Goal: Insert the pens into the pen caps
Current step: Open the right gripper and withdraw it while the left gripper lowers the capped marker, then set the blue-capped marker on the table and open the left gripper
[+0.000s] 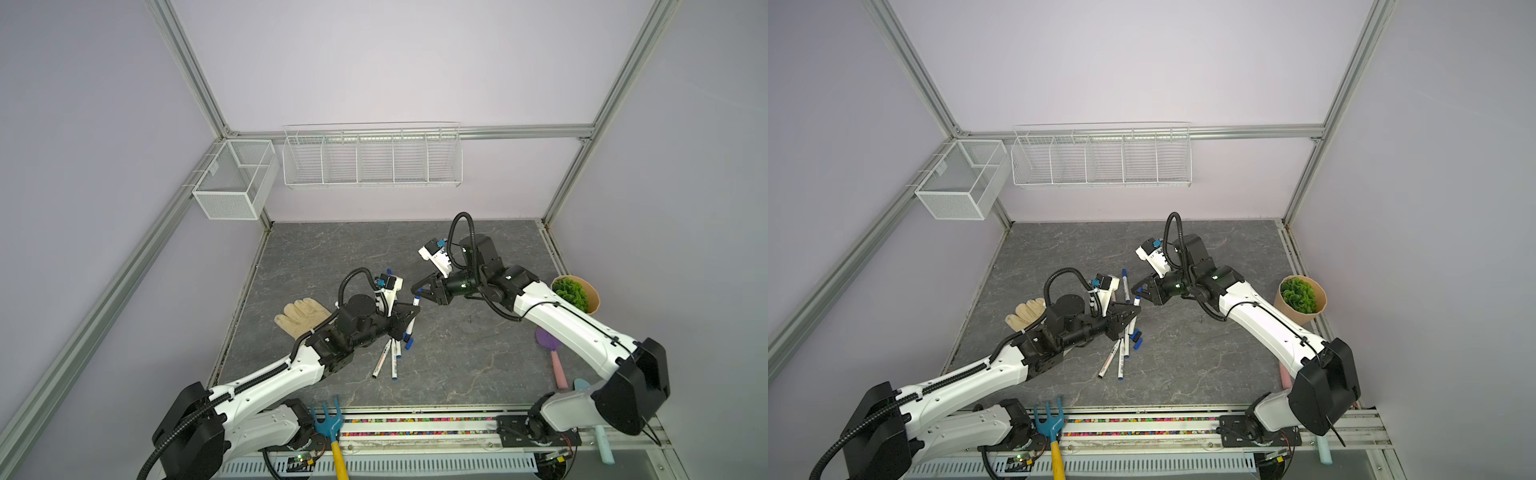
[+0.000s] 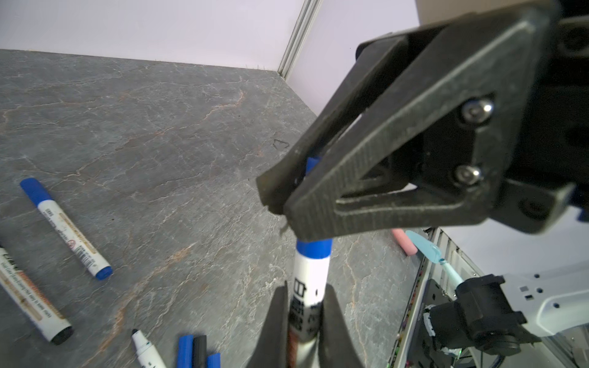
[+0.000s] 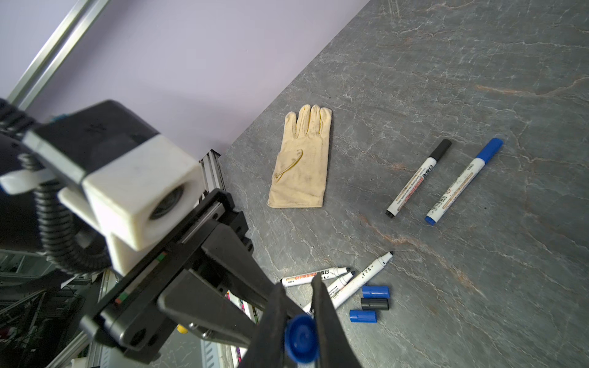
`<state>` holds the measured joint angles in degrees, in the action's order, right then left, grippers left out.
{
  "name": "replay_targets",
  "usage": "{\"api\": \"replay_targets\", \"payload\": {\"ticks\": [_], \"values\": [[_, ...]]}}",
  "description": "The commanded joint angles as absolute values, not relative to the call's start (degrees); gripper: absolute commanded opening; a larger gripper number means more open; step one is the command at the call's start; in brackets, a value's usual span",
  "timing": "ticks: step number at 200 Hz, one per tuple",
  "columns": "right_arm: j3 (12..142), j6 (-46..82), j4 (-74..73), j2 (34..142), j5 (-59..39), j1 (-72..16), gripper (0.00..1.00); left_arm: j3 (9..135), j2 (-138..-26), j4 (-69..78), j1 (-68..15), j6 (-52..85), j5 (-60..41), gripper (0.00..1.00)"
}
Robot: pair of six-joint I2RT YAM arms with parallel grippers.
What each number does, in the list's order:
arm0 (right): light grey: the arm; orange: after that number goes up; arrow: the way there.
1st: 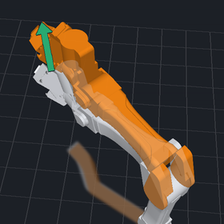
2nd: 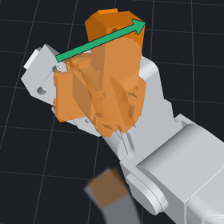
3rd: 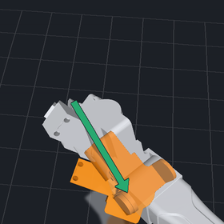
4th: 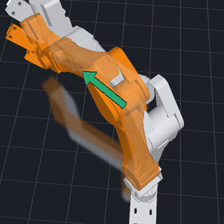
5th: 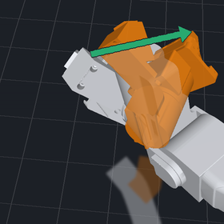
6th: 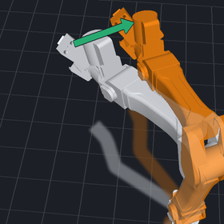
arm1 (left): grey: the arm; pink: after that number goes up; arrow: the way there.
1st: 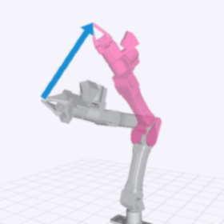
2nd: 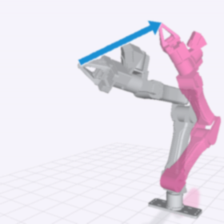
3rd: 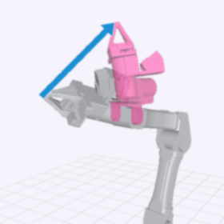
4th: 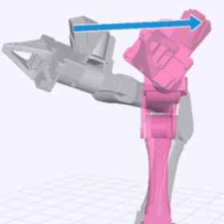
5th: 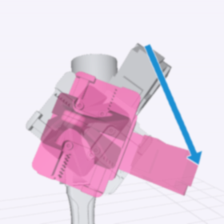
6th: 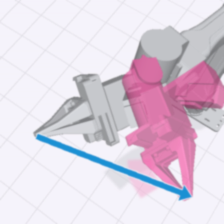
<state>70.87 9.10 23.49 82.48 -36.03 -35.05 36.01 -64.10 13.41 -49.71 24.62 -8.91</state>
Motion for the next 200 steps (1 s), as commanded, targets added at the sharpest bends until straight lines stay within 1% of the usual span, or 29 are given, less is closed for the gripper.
{"api": "replay_targets", "payload": {"ticks": [1, 11, 19, 31, 43, 57, 98, 141, 159, 187, 200], "values": [[69.04, 9.88, 42.00, 81.30, -44.53, -35.26, 0.26, 35.74, -65.39, 27.89, -47.89, 32.44, 9.48, 0.00], [70.02, 11.78, 39.80, 80.82, -44.12, -34.61, 0.45, 34.01, -66.82, 28.62, -48.53, 34.16, 9.15, 0.00], [70.31, 13.87, 37.11, 79.96, -43.52, -33.85, 0.55, 32.34, -68.06, 29.95, -48.46, 36.69, 8.75, 0.00], [69.48, 17.13, 31.95, 78.00, -43.08, -33.00, 0.64, 29.62, -69.80, 32.72, -48.28, 39.58, 9.20, 0.00], [67.62, 20.14, 26.77, 75.92, -42.40, -32.46, 0.68, 27.75, -71.02, 34.07, -47.05, 42.33, 9.00, 0.00], [66.55, 20.81, 25.49, 74.89, -41.53, -32.19, 0.69, 27.11, -71.57, 31.97, -44.60, 45.55, 9.04, 0.00], [66.68, 17.30, 33.46, 76.14, -36.74, -31.85, 0.67, 30.00, -72.63, 17.11, -36.52, 47.43, 10.18, 0.00], [66.52, 16.97, 36.01, 77.92, -33.66, -31.78, 0.66, 33.81, -80.45, 10.86, -27.91, 46.32, 6.86, 0.00], [66.92, 16.51, 36.79, 78.66, -33.64, -31.83, 0.65, 37.56, -85.34, 8.13, -26.48, 44.68, 5.62, 0.05], [67.49, 15.70, 38.17, 79.15, -32.90, -31.86, 0.65, 46.82, -93.21, -2.02, -26.06, 43.07, 4.53, 0.08], [67.43, 15.45, 38.47, 79.10, -32.48, -31.77, 0.65, 49.55, -96.21, -4.08, -26.02, 42.40, 3.43, 0.09]]}}
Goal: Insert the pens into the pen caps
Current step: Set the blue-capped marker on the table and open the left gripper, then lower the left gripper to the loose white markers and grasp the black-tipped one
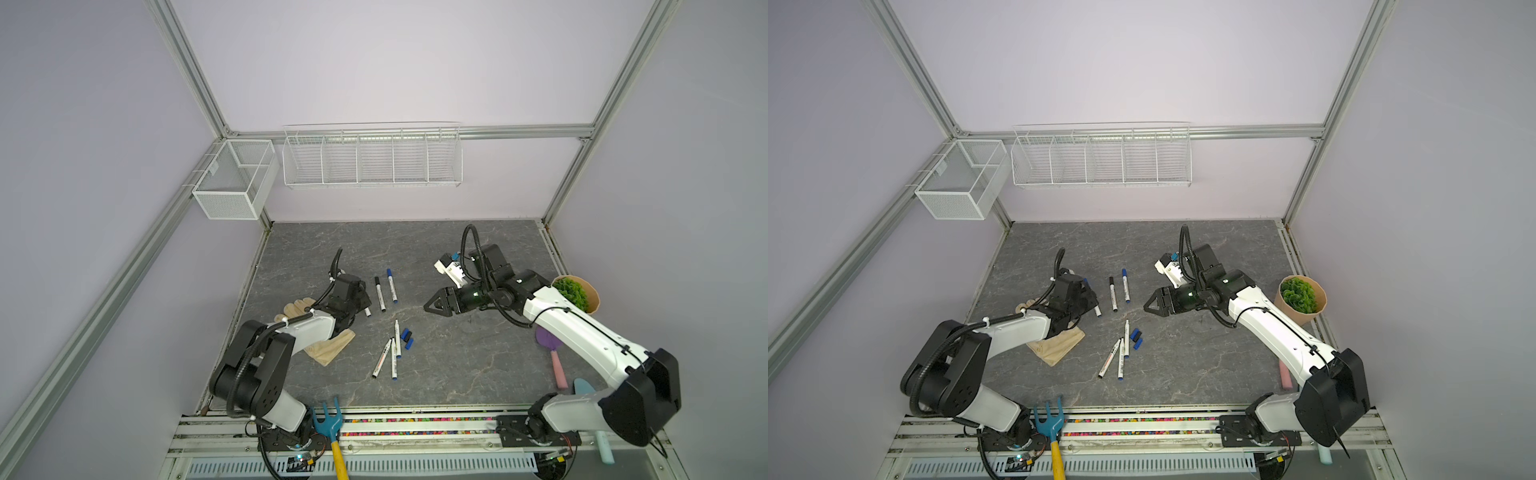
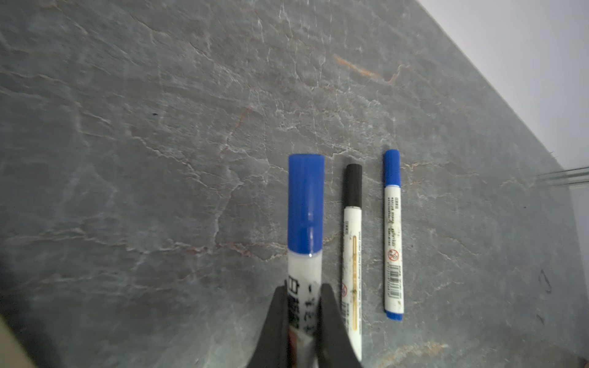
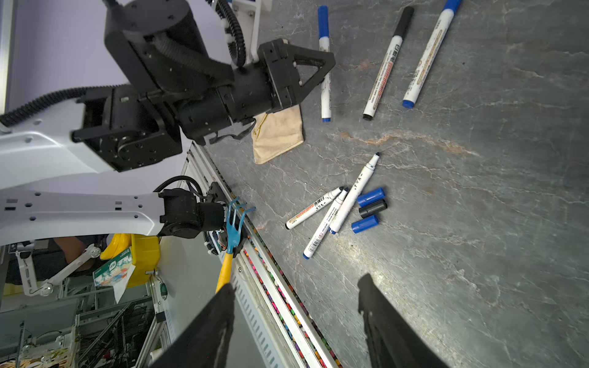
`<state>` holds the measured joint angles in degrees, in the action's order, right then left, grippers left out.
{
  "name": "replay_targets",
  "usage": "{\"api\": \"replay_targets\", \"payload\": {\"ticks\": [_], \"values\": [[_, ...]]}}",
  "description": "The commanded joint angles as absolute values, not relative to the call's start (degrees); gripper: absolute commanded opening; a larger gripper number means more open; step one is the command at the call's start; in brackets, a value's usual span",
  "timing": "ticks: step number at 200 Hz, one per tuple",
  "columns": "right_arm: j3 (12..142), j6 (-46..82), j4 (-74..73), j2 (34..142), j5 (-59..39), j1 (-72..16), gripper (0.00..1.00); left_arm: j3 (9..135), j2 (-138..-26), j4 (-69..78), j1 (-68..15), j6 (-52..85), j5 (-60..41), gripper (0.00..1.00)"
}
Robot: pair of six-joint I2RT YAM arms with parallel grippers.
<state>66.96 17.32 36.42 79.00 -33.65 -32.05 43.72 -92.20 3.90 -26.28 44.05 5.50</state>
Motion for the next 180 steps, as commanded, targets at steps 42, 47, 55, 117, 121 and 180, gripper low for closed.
{"api": "replay_targets", "payload": {"ticks": [42, 47, 55, 117, 121, 180], "values": [[67.14, 14.54, 39.69, 78.63, -31.45, -31.55, 0.64, 52.78, -100.36, -6.97, -26.02, 43.25, 2.80, 0.29], [67.06, 14.42, 39.68, 78.53, -31.42, -31.50, 0.64, 52.84, -100.40, -7.03, -26.02, 43.24, 2.80, 0.30], [66.90, 14.33, 39.68, 78.39, -31.33, -31.38, 0.64, 52.93, -100.38, -7.18, -26.05, 43.33, 2.86, 0.31], [66.27, 13.63, 39.56, 77.84, -30.79, -31.07, 0.63, 48.97, -92.24, -6.70, -27.23, 41.66, 1.67, 0.35], [66.20, 13.50, 39.52, 77.63, -30.59, -31.11, 0.63, 48.37, -90.94, -7.05, -27.66, 41.24, 1.97, 0.36], [65.83, 13.01, 39.49, 78.57, -31.10, -30.62, 0.63, 37.25, -71.06, -23.04, -43.19, 38.35, 8.70, 0.49]]}}
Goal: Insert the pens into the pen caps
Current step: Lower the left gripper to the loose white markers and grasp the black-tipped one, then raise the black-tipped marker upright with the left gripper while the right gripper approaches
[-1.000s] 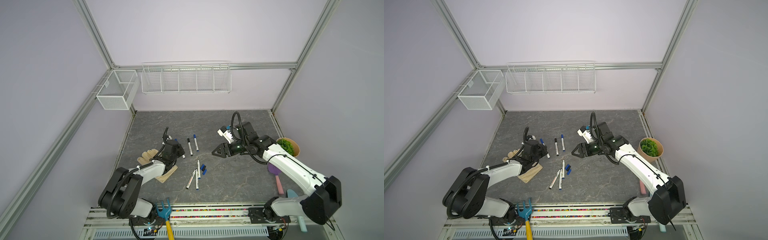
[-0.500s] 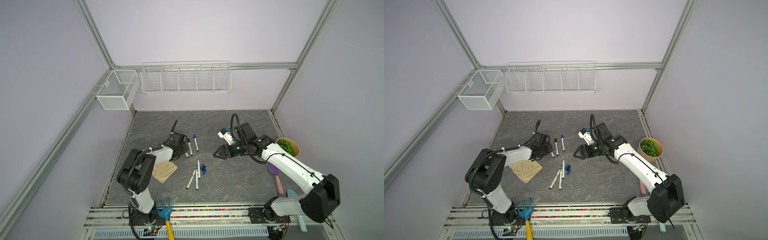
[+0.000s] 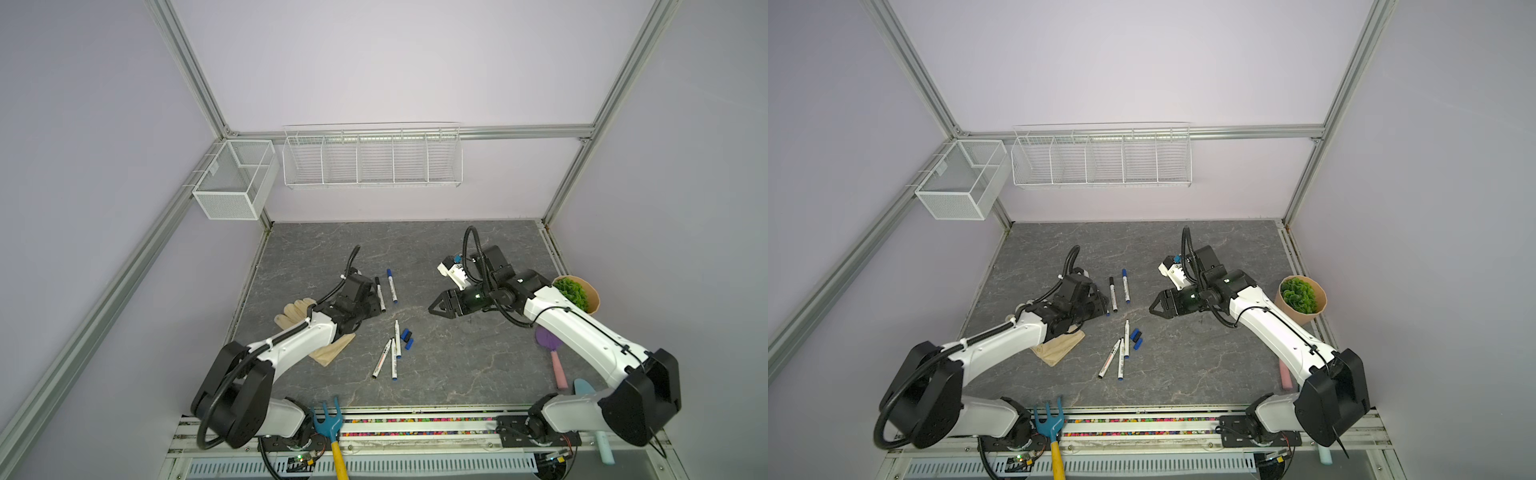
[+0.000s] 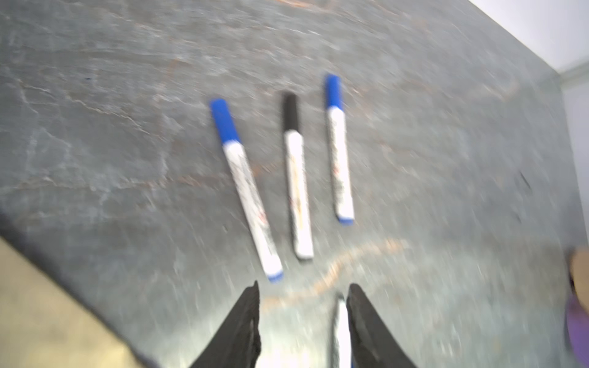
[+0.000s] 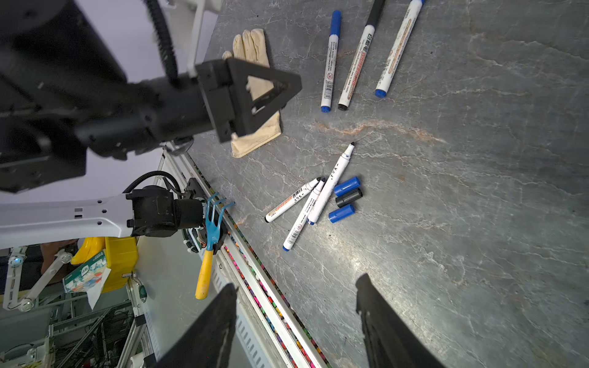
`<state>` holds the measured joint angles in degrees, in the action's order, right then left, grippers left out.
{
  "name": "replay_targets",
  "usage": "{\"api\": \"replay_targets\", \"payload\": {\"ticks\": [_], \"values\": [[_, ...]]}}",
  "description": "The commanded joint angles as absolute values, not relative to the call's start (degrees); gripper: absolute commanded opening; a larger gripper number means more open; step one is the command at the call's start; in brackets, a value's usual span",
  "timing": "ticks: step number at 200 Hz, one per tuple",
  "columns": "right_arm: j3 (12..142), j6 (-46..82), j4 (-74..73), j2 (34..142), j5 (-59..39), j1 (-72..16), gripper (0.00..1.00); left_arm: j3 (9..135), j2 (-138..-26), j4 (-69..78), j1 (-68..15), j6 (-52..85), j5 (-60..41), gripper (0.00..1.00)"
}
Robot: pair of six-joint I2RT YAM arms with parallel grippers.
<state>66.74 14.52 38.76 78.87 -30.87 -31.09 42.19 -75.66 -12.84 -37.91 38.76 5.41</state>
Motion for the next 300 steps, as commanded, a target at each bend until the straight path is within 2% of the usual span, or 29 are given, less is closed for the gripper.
{"api": "replay_targets", "payload": {"ticks": [1, 29, 48, 103, 127, 156, 206, 236, 266, 300], "values": [[65.87, 13.01, 39.48, 78.62, -31.11, -30.65, 0.63, 37.04, -70.77, -23.21, -43.48, 38.55, 8.79, 0.49], [66.08, 13.11, 39.22, 79.53, -31.15, -30.61, 0.63, 33.01, -66.64, -28.07, -51.94, 44.44, 12.25, 0.54], [66.09, 13.36, 38.89, 80.20, -31.65, -30.59, 0.63, 32.18, -67.66, -27.00, -55.73, 45.52, 11.79, 0.55], [65.99, 13.45, 38.84, 80.02, -32.16, -30.63, 0.62, 36.24, -77.08, -28.20, -58.18, 44.30, 11.45, 0.51], [65.51, 13.19, 39.17, 79.55, -31.64, -30.56, 0.62, 37.60, -79.95, -30.50, -58.60, 45.04, 12.30, 0.45], [65.14, 13.13, 39.23, 79.25, -31.64, -30.56, 0.62, 37.54, -81.27, -31.95, -58.88, 46.71, 11.71, 0.32], [65.30, 13.49, 39.08, 79.01, -31.56, -30.56, 0.62, 37.78, -78.05, -31.92, -58.86, 48.99, 15.73, 0.00], [65.51, 14.62, 38.31, 79.42, -32.40, -31.45, 0.62, 39.05, -70.50, -27.08, -58.89, 43.37, 18.29, 0.00], [67.41, 15.34, 37.30, 80.98, -33.55, -34.39, 0.61, 35.84, -62.57, -9.96, -58.89, 33.20, 12.37, 0.00], [71.21, 15.39, 37.14, 84.62, -32.88, -37.92, 0.61, 35.11, -60.94, 0.99, -58.89, 31.69, 9.27, 0.00]]}}
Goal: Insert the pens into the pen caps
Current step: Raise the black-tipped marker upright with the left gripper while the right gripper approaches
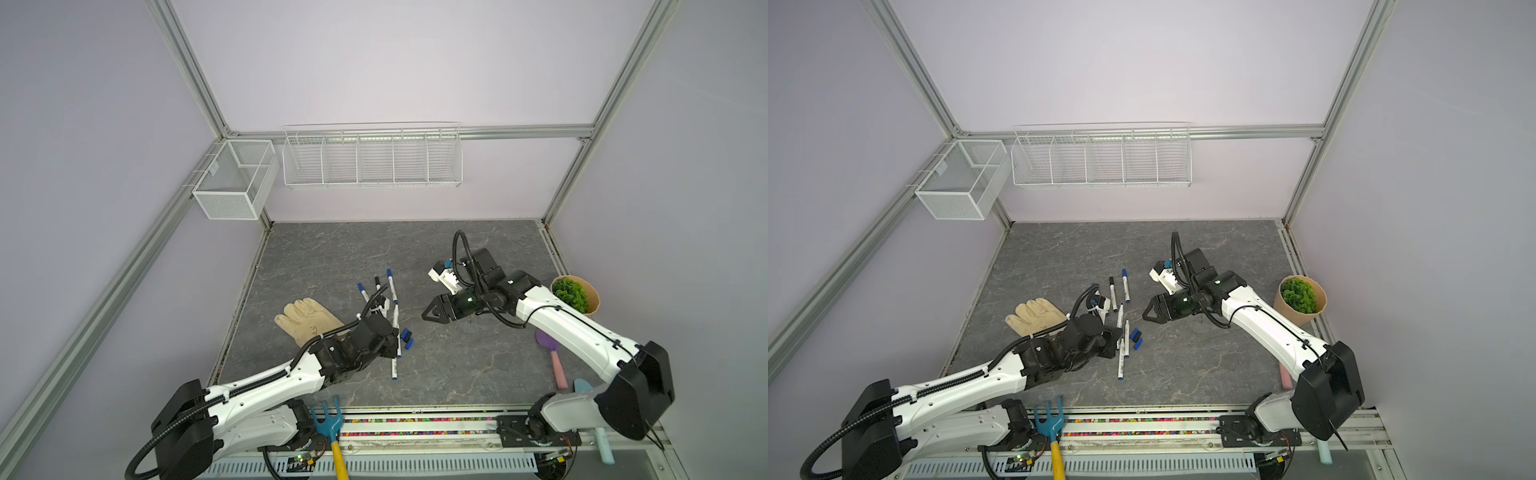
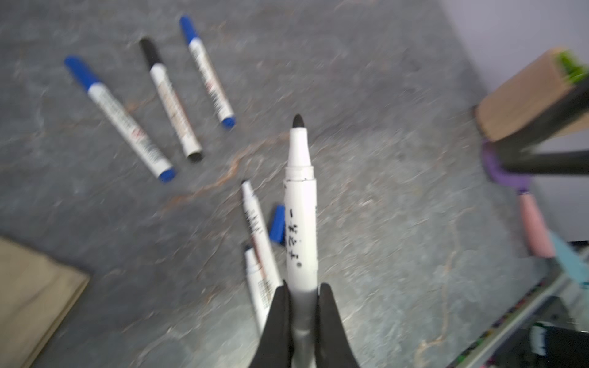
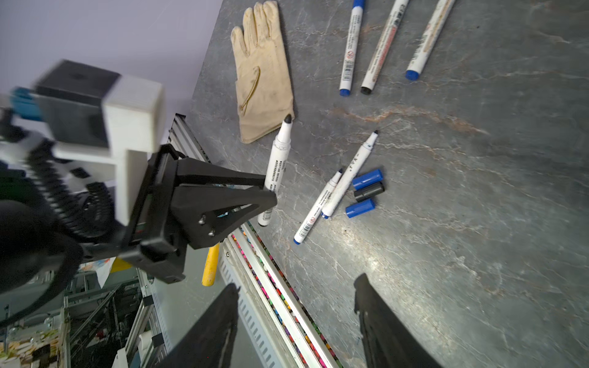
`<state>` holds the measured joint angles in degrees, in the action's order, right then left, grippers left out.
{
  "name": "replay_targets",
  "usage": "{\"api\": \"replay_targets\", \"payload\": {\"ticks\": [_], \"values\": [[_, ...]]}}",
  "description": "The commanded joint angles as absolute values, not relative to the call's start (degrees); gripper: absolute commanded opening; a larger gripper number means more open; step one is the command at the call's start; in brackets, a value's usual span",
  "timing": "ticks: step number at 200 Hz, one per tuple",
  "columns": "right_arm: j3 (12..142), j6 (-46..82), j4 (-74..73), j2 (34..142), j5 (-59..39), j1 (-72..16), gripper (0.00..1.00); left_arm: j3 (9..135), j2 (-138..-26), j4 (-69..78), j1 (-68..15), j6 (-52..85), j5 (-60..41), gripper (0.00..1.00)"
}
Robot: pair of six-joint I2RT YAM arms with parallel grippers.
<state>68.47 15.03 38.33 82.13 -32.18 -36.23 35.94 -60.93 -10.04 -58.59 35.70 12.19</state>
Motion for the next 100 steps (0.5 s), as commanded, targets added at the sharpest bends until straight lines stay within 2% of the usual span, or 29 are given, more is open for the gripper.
{"api": "replay_targets", "payload": {"ticks": [1, 58, 100], "values": [[71.33, 15.48, 37.12, 84.72, -32.88, -37.90, 0.61, 35.18, -61.01, 1.06, -58.89, 31.67, 9.21, 0.00], [73.55, 17.39, 34.30, 87.79, -33.02, -38.12, 0.54, 37.09, -63.85, 2.96, -59.11, 30.25, 4.95, 0.00], [73.87, 17.89, 33.13, 89.71, -34.22, -38.10, 0.36, 36.52, -63.29, 4.16, -59.18, 29.99, 4.65, 0.00]]}}
